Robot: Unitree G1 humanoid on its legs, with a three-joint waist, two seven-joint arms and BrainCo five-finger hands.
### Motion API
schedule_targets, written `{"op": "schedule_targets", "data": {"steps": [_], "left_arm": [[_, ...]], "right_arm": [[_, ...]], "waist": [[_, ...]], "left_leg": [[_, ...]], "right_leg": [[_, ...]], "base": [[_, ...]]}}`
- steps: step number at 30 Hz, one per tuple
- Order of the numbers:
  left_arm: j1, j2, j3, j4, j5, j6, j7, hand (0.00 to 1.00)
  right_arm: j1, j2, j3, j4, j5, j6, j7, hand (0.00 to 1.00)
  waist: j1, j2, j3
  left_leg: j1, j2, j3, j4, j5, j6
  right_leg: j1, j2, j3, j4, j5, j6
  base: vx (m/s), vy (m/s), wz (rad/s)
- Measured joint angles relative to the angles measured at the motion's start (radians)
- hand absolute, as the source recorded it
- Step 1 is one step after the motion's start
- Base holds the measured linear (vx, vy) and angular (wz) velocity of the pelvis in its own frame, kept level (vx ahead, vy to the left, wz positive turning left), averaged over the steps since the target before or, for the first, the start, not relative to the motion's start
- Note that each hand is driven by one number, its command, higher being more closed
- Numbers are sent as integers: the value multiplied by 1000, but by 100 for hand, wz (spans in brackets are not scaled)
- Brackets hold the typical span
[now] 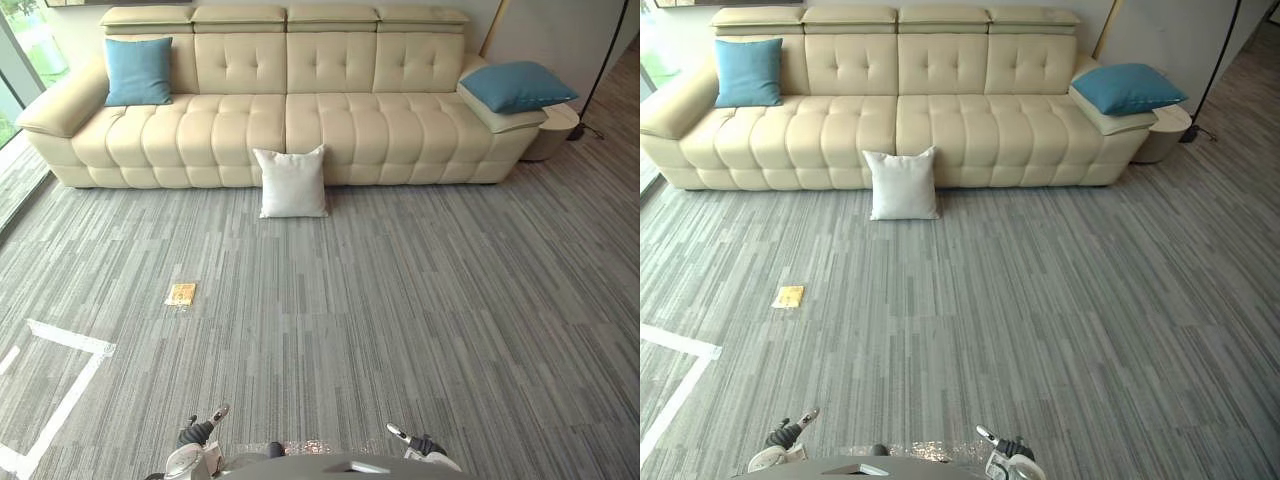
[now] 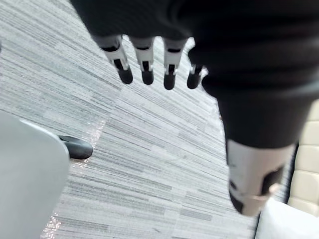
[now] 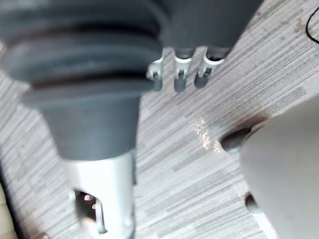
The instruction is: Pick up cushions and gather them together orderly.
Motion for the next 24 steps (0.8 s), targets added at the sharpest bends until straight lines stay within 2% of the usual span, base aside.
{"op": "schedule_targets", "data": {"steps": [17,24], "left_arm": [[-17,7,-6,22,9,0,-15,0],[-26,11,-10,21,8,0,-19,0]], "right_arm": [[-12,-3,-2,14,-13,0,4,0],[-18,-10,7,8,-13,1,5,0]], "waist": [[1,7,13],[13,-1,24]], "left_leg": [[0,-9,12,0,-6,-6],[-34,-8,53,0,-22,18]], "right_leg": [[-6,-11,2,4,-8,9],[-54,-15,24,15,-19,20]], "base": [[-19,-15,-1],[-8,-14,-10]]}}
